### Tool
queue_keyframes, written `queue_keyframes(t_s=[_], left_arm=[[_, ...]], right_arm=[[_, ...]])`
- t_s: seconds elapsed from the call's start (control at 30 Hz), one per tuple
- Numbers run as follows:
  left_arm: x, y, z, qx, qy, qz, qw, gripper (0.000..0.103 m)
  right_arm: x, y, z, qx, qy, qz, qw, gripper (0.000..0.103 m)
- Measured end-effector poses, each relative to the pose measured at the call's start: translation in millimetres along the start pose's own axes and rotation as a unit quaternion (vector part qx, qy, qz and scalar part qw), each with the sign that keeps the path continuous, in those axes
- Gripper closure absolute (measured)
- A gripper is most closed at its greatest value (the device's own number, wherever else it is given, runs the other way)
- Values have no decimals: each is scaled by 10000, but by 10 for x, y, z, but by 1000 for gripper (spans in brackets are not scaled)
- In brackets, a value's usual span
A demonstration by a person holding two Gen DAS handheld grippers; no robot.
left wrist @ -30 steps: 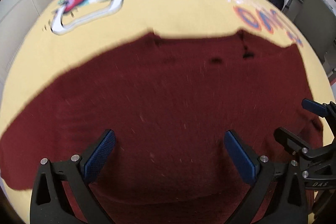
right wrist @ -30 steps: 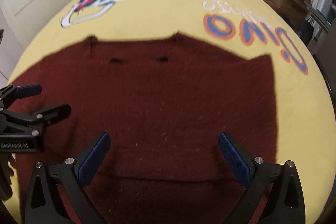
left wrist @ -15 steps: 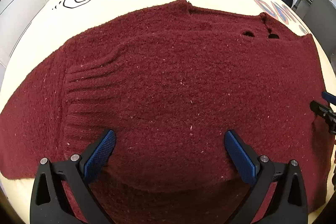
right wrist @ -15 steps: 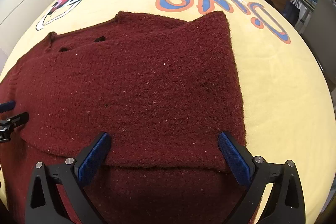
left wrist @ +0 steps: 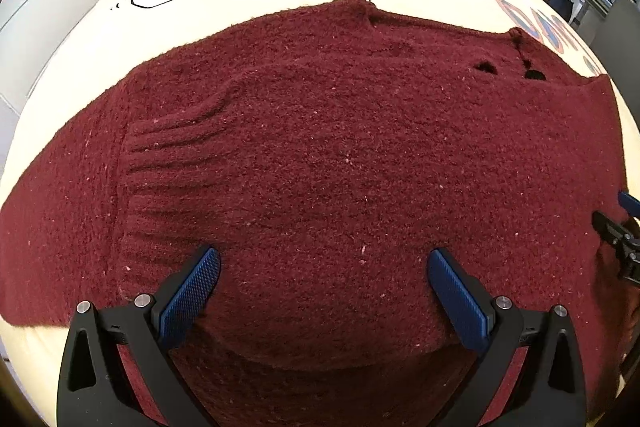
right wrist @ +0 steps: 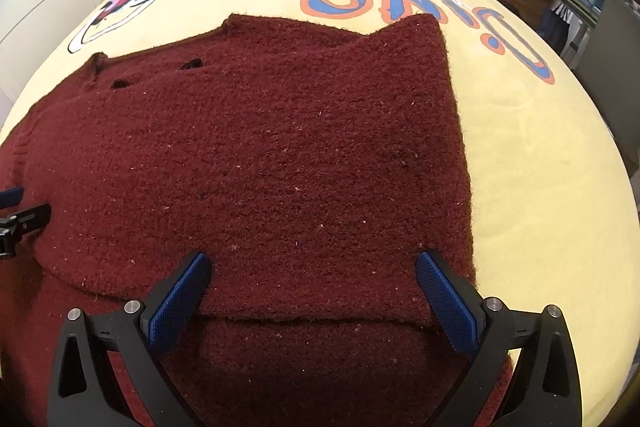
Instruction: Fold small clothes
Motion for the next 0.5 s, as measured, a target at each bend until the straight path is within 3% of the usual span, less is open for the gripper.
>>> queue_keyframes(t_s=[0.27, 0.5], left_arm=[[102, -37, 21, -112, 93, -28, 9999, 1], [188, 176, 320, -395, 22, 438, 9983, 1]], right_arm=[[16, 102, 259, -156, 97, -112, 9998, 1], [-77, 146, 659, -9, 14, -250, 9997, 1]])
Point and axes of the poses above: each gripper's, at about its wrist camera, not at the fingertips, and z roughly against the way its jaws point, y to its left, x to its top, the point moved 3 cm from there along -z, roughly the way its jaws point, and after that the axes turned 7 degrees about x, right-handed, at the moved point
